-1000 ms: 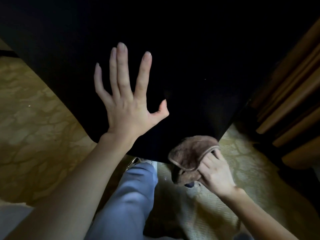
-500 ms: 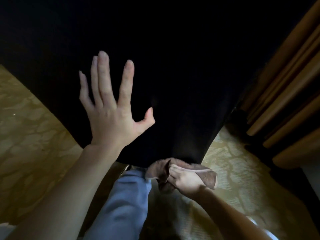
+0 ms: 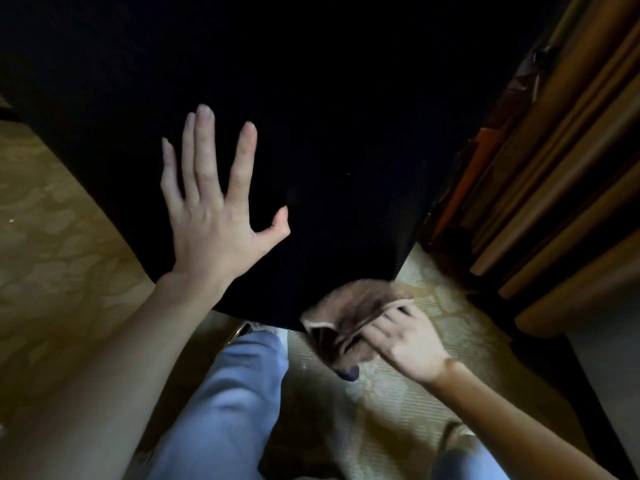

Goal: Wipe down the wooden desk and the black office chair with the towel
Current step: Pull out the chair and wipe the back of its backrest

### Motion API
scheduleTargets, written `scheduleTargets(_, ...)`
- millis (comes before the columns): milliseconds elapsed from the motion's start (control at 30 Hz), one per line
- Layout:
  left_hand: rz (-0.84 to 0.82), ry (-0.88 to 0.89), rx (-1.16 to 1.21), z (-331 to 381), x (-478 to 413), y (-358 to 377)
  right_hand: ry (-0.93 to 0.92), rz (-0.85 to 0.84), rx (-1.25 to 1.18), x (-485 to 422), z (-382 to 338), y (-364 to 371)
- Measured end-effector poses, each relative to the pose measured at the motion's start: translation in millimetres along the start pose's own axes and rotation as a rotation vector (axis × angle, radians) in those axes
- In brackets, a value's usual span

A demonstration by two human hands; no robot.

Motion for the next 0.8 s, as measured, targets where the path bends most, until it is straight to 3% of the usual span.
scheduleTargets(67,-0.007,-0.005,0.016,-5,1,0,0.094,0.082,0.026,-9,20,-22)
scheduleTargets(167,-0.005,-0.016,0.038,-13,1,0,0.118,0.078,0.019,-17,23,-24)
scheduleTargets(233,0.007,-0.015,0.046,-19,1,0,0.135,-0.053,-0.041,-13,16,1)
scheduleTargets(367,0.003,-0.007,0.047,-26,1,5,0.251,-0.498,-0.270,13,3,79)
scheduleTargets(533,-0.005,-0.007,0.042,-26,-2,7,0.041,-0.606,-0.197,27,-39,124)
scheduleTargets(600,-0.010,-0.017,0.044,-23,-2,7,0.002,-0.737,-0.142,32,-42,131)
scheduleTargets(667,-0.021,-0.017,0.032,-20,-3,7,0.113,-0.686,-0.225,26,-28,123)
scheduleTargets(800,-0.016,-0.028,0.047,-14,-4,6,-0.117,-0.645,-0.036,21,-32,90)
Point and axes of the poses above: each hand's wrist, its own x-axis away from the middle knuckle, its own y-axis out of the palm, z = x × y, the point moved 8 cm from there along -x, towards the middle knuckle, and after that the axes turned 1 degree about z, right-handed, at the moved point
